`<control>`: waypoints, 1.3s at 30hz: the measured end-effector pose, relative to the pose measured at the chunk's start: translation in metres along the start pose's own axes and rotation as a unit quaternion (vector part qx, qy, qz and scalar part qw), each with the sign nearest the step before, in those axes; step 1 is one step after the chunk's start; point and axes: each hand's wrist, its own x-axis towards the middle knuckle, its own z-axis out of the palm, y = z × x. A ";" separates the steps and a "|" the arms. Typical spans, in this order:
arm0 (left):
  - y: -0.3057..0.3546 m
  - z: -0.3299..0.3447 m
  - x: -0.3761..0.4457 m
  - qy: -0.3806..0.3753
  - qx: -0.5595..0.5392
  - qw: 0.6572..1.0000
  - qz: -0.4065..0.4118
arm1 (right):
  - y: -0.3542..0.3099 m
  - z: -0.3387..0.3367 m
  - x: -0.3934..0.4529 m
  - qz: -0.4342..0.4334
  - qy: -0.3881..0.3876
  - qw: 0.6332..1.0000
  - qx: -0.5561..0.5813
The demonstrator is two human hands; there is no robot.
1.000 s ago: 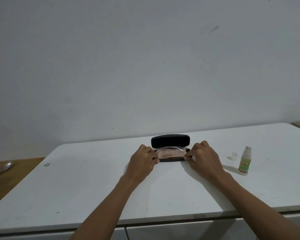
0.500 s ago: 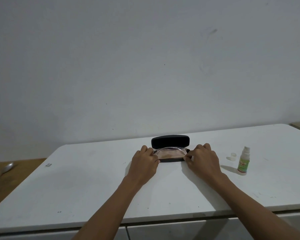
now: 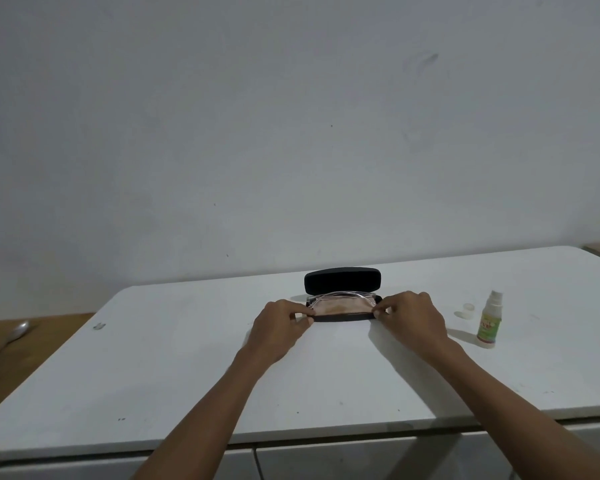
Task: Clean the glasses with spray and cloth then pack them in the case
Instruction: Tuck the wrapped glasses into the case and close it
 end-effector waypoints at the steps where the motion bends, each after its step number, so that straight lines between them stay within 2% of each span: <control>1: -0.001 0.000 0.001 -0.002 -0.012 1.000 -0.002 | 0.002 0.000 0.002 -0.001 -0.001 1.000 0.012; 8: 0.005 -0.005 -0.002 0.021 -0.052 0.998 0.029 | 0.003 -0.001 0.008 -0.020 0.073 0.993 0.088; 12: 0.019 -0.006 0.012 0.130 -0.110 0.985 0.020 | -0.003 -0.012 0.027 -0.012 0.116 0.979 0.169; 14: 0.027 -0.008 0.028 0.161 -0.142 0.977 -0.002 | -0.011 -0.022 0.039 0.001 0.083 0.970 0.227; 16: 0.036 -0.013 0.045 0.102 -0.174 0.979 -0.041 | -0.018 -0.030 0.053 0.009 0.012 0.969 0.247; 19: 0.043 -0.016 0.061 -0.018 -0.178 0.982 -0.064 | -0.022 -0.028 0.073 0.008 -0.074 0.974 0.213; 21: 0.040 -0.015 0.066 -0.048 -0.167 0.983 -0.060 | -0.021 -0.025 0.081 0.016 -0.102 0.972 0.211; 29: 0.030 -0.022 0.054 -0.119 -0.292 0.946 -0.080 | -0.006 -0.024 0.080 -0.025 -0.132 0.962 0.236; 33: 0.027 -0.021 0.041 -0.133 -0.396 0.904 -0.084 | 0.000 -0.024 0.069 -0.059 -0.136 0.961 0.234; 36: 0.020 -0.014 0.032 -0.123 -0.412 0.899 -0.082 | 0.005 -0.018 0.054 -0.074 -0.145 0.962 0.218; 39: 0.011 -0.003 0.025 -0.115 -0.410 0.902 -0.071 | 0.013 -0.005 0.039 -0.113 -0.110 0.969 0.189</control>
